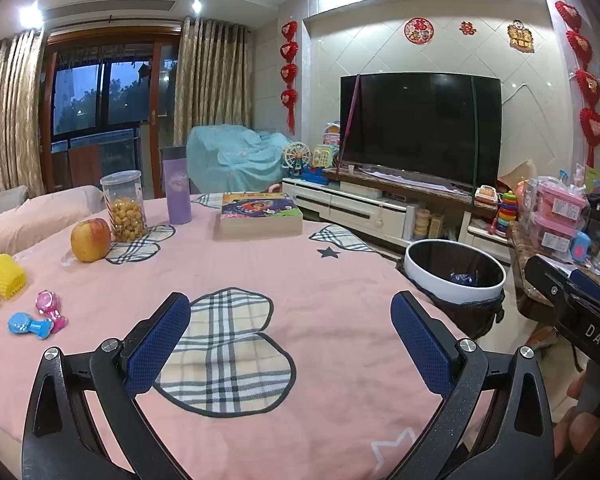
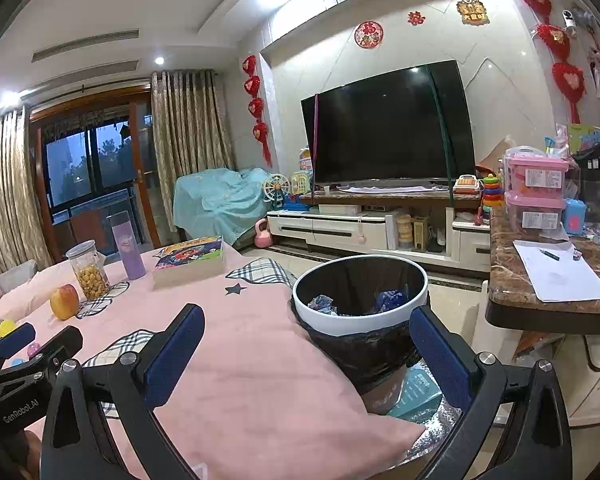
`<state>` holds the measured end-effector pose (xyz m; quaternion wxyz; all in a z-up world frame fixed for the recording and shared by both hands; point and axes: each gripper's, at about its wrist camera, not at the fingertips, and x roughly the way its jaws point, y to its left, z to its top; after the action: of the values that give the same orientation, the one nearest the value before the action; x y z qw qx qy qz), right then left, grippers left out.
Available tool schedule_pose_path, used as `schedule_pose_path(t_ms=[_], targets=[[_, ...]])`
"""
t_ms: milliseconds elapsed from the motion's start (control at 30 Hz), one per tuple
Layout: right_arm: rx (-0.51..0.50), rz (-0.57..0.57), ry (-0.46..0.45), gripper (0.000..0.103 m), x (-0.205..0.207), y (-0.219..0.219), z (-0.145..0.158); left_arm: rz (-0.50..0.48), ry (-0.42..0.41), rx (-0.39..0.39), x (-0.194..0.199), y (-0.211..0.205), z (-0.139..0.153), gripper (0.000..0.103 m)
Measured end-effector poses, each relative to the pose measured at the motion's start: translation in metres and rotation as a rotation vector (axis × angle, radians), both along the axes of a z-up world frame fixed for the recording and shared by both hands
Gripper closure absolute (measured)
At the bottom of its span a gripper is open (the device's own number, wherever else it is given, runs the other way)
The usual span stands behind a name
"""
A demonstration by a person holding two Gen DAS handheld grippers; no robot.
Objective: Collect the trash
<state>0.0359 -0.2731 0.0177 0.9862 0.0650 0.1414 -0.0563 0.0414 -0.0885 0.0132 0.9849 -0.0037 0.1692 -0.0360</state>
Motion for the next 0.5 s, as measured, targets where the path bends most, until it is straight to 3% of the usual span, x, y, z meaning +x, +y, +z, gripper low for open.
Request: schedule_pose_path(t_ms=[500], targets=[[-0.002, 0.008, 0.003, 0.000, 0.0008, 0.0031, -0.0019, -0.005, 0.008, -0.004, 0.0007, 0.0010, 0.0004, 0.000]])
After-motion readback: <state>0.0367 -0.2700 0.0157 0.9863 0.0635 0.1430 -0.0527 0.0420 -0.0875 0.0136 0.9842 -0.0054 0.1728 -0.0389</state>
